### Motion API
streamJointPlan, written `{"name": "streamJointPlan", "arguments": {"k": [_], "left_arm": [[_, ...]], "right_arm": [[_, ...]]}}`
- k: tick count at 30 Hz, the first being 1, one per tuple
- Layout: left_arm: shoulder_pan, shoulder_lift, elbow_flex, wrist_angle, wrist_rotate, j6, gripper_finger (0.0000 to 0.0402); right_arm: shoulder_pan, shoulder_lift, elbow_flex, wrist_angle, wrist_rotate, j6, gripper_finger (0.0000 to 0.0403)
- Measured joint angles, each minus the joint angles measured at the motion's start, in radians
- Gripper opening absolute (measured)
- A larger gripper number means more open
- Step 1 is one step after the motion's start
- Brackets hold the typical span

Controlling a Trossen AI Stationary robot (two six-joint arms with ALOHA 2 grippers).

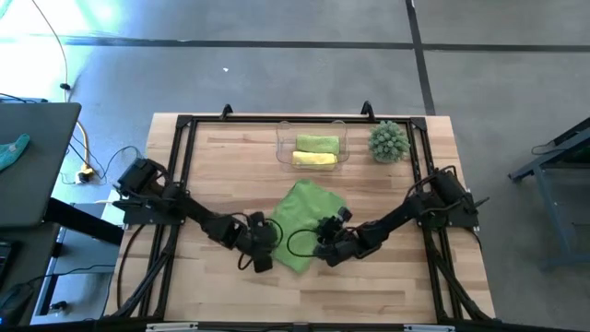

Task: Roll microfiber towels into tight, uniform cylinder then place into a basket
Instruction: Roll the green microfiber towel

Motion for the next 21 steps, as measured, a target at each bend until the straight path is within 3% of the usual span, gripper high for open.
{"name": "streamJointPlan", "arguments": {"k": [7,10,15,18,21], "left_arm": [[-0.061,0.089,-0.005,0.376,0.042,-0.157,0.0085],[-0.073,0.094,-0.007,0.466,0.055,-0.101,0.0085],[-0.08,0.052,-0.005,0.473,0.076,0.011,0.0085],[-0.082,0.024,-0.005,0.474,0.116,0.105,0.0085],[-0.092,0.018,-0.005,0.471,0.148,0.203,0.0085]], "right_arm": [[-0.037,-0.008,0.003,-0.133,0.032,-0.056,0.0138],[-0.045,-0.034,-0.001,-0.153,0.03,-0.108,0.0138],[-0.025,-0.155,-0.003,-0.207,-0.005,-0.132,0.0138],[0.004,-0.227,-0.003,-0.263,-0.068,-0.157,0.0138],[0.039,-0.286,-0.003,-0.266,-0.207,-0.212,0.0138]]}}
